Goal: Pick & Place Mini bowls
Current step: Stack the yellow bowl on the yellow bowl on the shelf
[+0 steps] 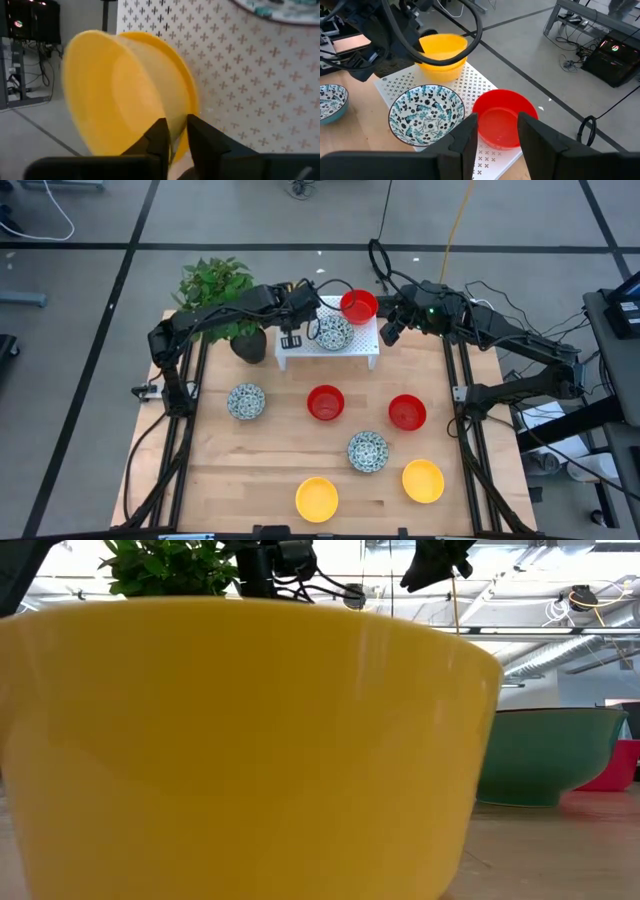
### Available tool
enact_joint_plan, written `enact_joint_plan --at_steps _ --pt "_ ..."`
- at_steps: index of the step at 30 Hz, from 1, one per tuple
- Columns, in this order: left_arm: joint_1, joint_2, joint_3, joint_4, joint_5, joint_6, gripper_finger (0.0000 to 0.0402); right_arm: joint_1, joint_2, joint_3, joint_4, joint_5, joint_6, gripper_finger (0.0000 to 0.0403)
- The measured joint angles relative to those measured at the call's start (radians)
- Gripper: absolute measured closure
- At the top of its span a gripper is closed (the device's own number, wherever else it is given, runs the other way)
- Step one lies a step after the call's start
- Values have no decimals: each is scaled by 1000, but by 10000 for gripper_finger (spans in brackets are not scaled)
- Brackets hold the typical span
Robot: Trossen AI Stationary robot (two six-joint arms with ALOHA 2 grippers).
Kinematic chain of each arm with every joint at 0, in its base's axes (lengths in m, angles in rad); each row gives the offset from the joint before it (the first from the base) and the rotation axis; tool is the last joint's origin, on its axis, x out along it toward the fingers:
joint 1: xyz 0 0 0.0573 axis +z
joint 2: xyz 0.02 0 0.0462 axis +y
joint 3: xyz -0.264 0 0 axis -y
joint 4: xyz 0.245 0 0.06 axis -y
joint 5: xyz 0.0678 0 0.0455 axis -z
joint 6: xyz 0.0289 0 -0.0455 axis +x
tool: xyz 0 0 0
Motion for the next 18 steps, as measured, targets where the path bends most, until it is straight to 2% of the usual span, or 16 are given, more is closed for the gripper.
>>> enact_joint_plan --at_steps 7,14,18 --pt "-19 0 0 -8 -6 -2 269 0 0 0 0 0 0 277" --pt "-72 -2 0 -8 -9 7 253 0 0 0 0 0 0 277" --pt "-99 -2 0 -7 -137 13 256 0 0 0 1 0 0 277"
